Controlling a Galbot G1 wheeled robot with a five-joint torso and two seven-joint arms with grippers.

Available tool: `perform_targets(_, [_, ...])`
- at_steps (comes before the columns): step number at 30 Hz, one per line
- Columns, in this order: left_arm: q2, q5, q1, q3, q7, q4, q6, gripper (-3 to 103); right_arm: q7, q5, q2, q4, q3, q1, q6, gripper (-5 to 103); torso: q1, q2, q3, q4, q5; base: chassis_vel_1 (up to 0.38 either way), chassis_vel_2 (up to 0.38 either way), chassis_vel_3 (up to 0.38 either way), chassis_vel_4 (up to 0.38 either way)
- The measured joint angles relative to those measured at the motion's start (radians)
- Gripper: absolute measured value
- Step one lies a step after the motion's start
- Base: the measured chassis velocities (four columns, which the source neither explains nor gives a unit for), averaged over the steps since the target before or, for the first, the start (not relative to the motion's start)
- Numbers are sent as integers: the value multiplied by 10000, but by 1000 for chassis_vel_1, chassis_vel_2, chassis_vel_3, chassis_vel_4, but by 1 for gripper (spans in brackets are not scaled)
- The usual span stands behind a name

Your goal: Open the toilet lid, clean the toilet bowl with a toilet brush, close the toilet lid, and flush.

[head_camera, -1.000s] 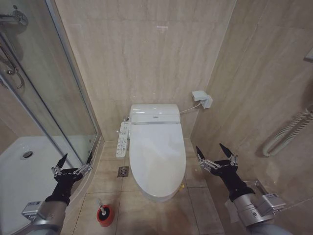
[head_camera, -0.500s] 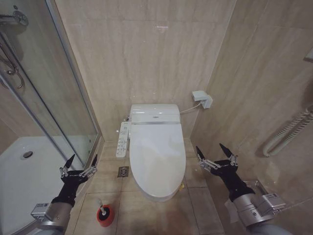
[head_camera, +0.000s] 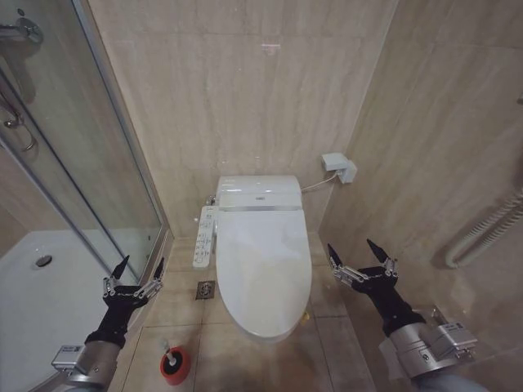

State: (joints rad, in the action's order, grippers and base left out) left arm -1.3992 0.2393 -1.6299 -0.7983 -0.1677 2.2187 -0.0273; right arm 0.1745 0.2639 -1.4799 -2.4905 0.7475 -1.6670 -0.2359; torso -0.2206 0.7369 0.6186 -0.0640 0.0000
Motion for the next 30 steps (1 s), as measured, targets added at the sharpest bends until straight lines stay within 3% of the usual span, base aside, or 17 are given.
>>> perform_targets(20, [-90,-92,-59,45,-236,-267,-330,86,0,0,0,0,0,0,0,100,-1,0,0,2,0,-70,71,77,-76])
perform_targets(21, [-91,-92,-59,45,-249,-272,-354,79,0,0,0,1,0,0,0,100,-1,0,0,1,0,-96,104,121,-107])
perform_targets(28, [-125,-90,-53,59,-309,-278,-384,79,-1,0,0,0,0,0,0,100,-2,-3,0,-1,0,-107,98,110,-114])
perform_targets(30, [-131,-90,-67,59,-387,-285,-418,84,-1,0,0,0,0,0,0,100,-2,-2,0,2,0,-86,119,109,-104])
